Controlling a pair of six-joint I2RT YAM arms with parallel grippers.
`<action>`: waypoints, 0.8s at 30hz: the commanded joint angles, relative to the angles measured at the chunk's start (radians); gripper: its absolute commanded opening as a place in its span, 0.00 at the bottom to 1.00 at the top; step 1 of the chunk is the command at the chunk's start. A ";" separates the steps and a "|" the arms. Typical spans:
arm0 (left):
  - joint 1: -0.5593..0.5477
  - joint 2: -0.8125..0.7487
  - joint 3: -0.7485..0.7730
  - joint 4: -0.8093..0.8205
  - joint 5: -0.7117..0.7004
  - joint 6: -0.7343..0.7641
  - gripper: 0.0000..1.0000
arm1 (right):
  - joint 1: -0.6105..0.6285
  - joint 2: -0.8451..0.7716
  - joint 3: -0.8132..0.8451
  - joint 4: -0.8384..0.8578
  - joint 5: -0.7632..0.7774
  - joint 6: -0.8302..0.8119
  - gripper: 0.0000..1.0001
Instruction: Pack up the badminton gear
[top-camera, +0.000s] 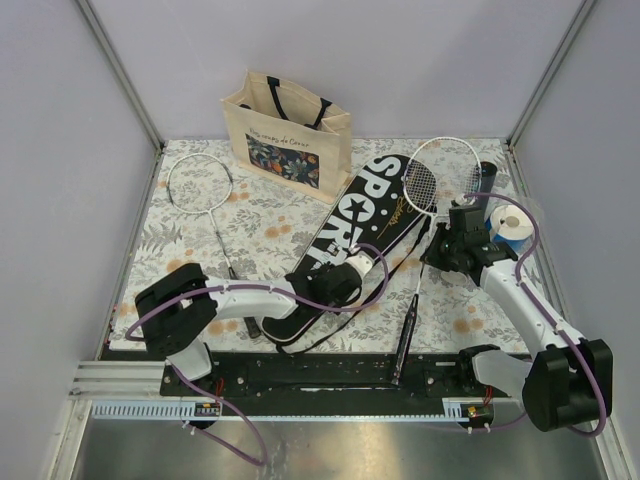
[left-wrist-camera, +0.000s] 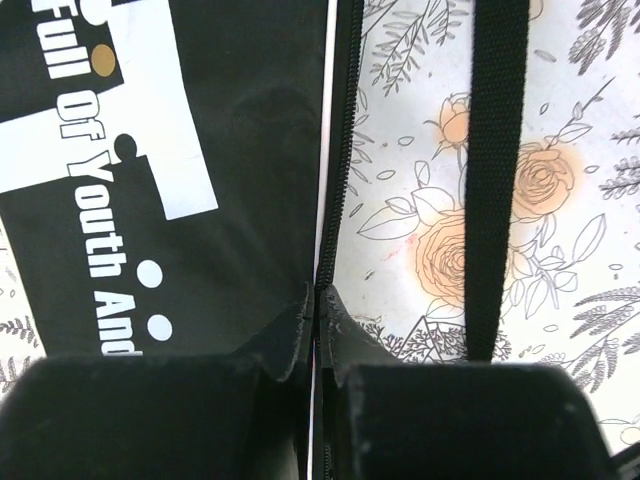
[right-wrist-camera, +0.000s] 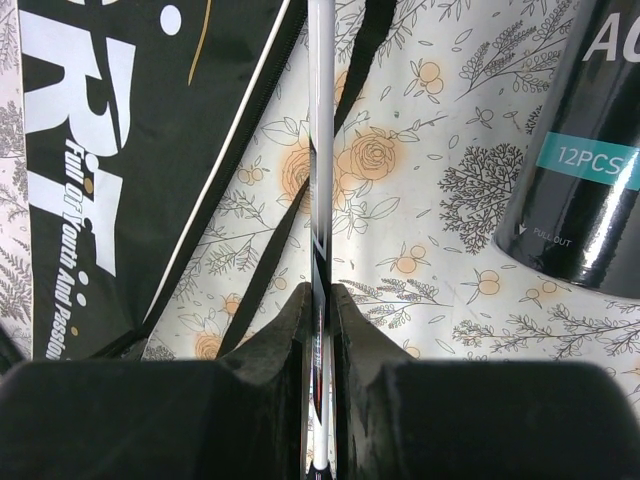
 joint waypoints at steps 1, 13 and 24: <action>0.001 -0.041 0.090 -0.034 -0.009 -0.038 0.10 | -0.007 -0.039 0.017 0.006 0.026 -0.009 0.00; 0.001 0.017 0.096 -0.004 0.021 -0.002 0.05 | -0.007 -0.058 0.029 0.004 -0.001 -0.004 0.00; 0.002 0.002 0.091 0.009 0.016 -0.003 0.28 | -0.007 -0.079 0.012 0.004 -0.009 0.016 0.00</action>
